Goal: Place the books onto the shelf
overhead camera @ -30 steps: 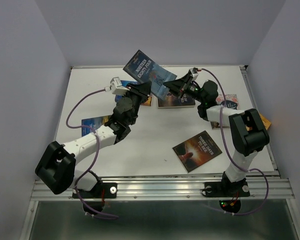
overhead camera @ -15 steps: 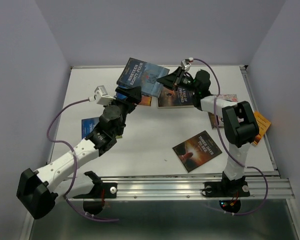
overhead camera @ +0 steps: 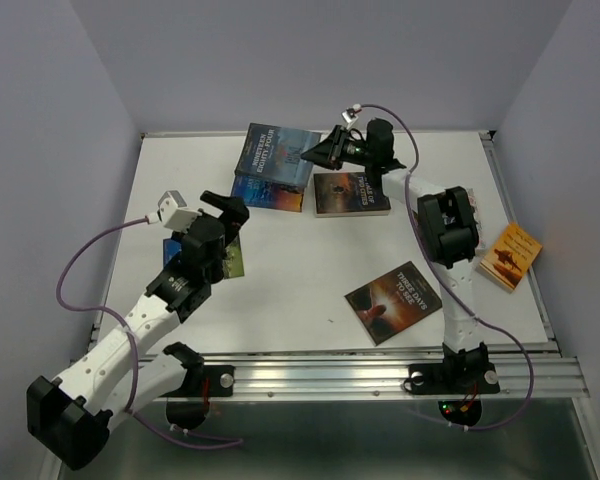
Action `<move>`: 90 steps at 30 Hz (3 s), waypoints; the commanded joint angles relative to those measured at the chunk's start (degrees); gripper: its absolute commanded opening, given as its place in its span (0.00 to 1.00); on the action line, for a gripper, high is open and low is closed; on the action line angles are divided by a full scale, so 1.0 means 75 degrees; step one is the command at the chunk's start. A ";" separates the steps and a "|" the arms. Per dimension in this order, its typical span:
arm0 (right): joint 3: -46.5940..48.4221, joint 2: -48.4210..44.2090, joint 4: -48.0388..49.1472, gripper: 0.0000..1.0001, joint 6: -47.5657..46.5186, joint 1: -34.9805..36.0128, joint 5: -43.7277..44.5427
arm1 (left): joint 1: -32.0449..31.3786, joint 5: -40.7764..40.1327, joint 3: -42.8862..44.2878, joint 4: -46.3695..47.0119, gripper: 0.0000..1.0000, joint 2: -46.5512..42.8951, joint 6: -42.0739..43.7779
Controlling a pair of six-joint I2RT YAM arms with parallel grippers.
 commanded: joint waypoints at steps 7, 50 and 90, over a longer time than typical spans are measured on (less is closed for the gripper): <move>0.1686 0.1433 -0.0103 0.01 0.0084 -0.0027 -0.0283 | 0.1719 0.1958 0.0656 0.0950 0.99 0.1145 0.1388; 0.3469 0.3193 -0.3510 0.31 -0.1716 0.0196 -0.0355 | 0.2271 0.2439 0.0691 0.0775 0.99 0.1239 0.1998; 0.3491 0.1387 -0.6759 0.75 -0.4602 0.0958 0.4076 | 0.2306 0.2427 0.0692 0.0740 0.99 0.0970 0.2139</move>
